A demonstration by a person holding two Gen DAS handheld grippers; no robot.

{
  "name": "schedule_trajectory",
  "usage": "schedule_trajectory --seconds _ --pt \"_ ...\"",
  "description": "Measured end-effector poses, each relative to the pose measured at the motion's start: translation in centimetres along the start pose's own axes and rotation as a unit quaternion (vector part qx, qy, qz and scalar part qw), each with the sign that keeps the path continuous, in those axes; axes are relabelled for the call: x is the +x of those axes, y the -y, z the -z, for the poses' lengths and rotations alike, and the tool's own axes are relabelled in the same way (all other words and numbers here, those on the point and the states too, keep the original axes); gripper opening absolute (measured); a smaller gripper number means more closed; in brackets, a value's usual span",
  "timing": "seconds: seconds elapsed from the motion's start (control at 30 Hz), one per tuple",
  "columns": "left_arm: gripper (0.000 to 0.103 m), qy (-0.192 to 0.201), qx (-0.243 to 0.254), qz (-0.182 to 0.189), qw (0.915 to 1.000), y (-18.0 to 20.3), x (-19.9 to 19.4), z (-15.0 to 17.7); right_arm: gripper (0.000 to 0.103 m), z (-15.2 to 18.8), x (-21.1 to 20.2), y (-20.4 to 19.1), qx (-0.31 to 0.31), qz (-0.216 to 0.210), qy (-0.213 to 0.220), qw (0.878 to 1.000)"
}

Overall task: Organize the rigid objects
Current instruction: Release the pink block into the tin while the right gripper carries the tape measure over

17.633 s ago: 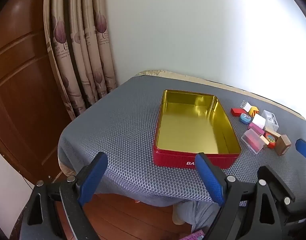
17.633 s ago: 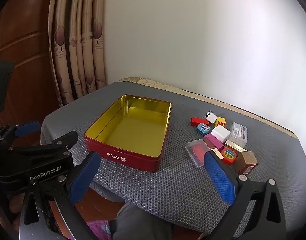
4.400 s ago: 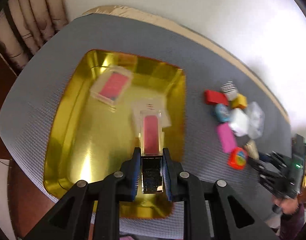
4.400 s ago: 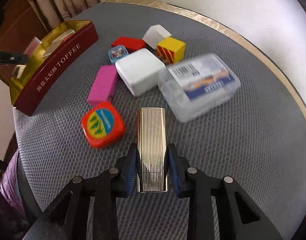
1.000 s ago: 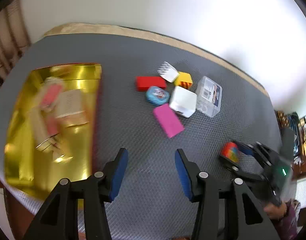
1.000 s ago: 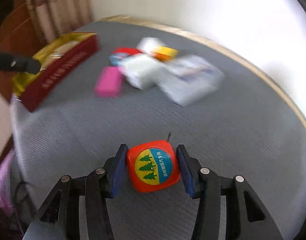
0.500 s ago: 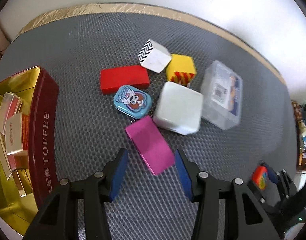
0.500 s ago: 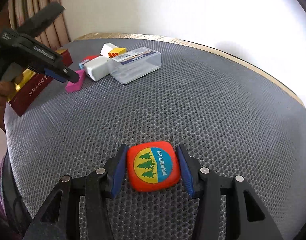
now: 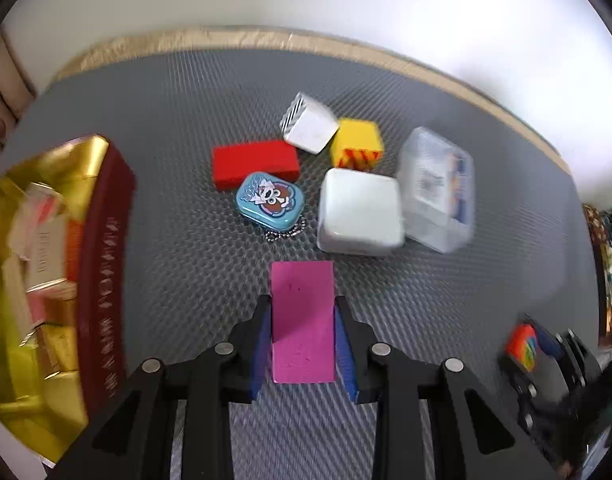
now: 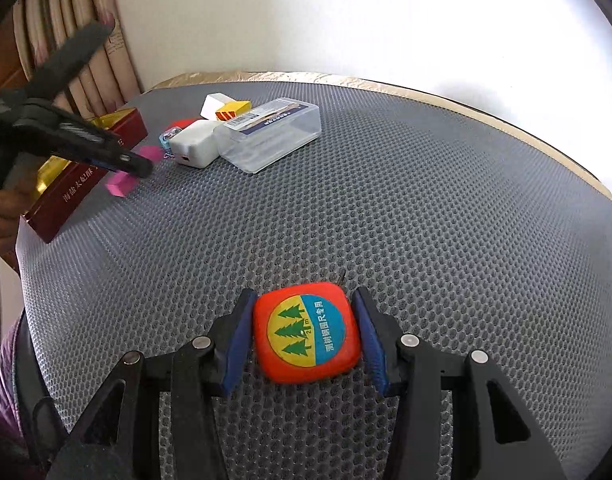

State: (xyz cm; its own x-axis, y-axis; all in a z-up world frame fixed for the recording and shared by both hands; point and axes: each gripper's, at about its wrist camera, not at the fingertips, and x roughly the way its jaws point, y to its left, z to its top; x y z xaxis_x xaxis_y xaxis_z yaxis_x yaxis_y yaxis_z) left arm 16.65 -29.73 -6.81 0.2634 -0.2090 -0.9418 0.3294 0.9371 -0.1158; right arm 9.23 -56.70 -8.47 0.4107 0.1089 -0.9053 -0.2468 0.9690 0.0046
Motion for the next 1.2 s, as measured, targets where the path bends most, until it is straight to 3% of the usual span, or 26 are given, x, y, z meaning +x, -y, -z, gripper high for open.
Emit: schedule_trajectory --seconds 0.13,0.3,0.4,0.5,0.6,0.77,0.83,0.97,1.03,1.1,1.2 --pt "0.030 0.040 -0.011 0.009 0.9991 -2.1 -5.6 1.4 0.046 -0.1 0.2 -0.1 -0.002 0.003 -0.001 1.000" --pt "0.030 0.057 -0.041 -0.041 0.9967 -9.1 -10.7 3.0 0.046 -0.3 0.4 -0.3 -0.007 0.010 -0.003 1.000" --pt "0.030 0.045 -0.069 -0.085 0.9929 -13.6 -10.4 2.9 0.046 -0.3 0.5 -0.5 -0.010 0.016 -0.005 1.000" --pt "0.030 0.022 -0.093 -0.111 0.9892 -18.3 -9.4 4.2 0.046 -0.3 0.6 -0.6 -0.011 0.019 -0.005 1.000" --pt "0.030 0.004 -0.106 -0.122 0.9869 -20.6 -7.2 5.8 0.046 -0.4 0.7 -0.7 -0.012 0.022 -0.007 1.000" --pt "0.030 -0.010 -0.094 -0.157 0.9830 -21.4 -4.1 5.8 0.046 -0.5 0.8 -0.9 -0.008 0.027 -0.012 1.000" --pt "0.036 -0.006 -0.072 -0.172 0.9824 -21.0 -3.6 5.8 0.046 -0.8 1.1 -1.1 -0.009 0.030 -0.016 0.999" --pt "0.041 0.028 -0.040 -0.199 0.9787 -19.9 -4.8 6.3 0.045 -1.0 1.1 -1.3 -0.002 0.038 -0.030 0.999" --pt "0.041 0.077 -0.061 -0.193 0.9762 -20.0 -7.0 7.0 0.045 -1.3 1.1 -1.3 0.008 0.039 -0.039 0.998" --pt "0.042 0.130 -0.101 -0.157 0.9737 -20.6 -10.1 8.3 0.045 -1.6 1.0 -1.3 0.020 0.032 -0.047 0.998" --pt "0.049 0.178 -0.160 -0.140 0.9608 -21.4 -12.8 11.0 0.045 -2.5 0.7 -1.3 0.059 -0.008 -0.049 0.997"
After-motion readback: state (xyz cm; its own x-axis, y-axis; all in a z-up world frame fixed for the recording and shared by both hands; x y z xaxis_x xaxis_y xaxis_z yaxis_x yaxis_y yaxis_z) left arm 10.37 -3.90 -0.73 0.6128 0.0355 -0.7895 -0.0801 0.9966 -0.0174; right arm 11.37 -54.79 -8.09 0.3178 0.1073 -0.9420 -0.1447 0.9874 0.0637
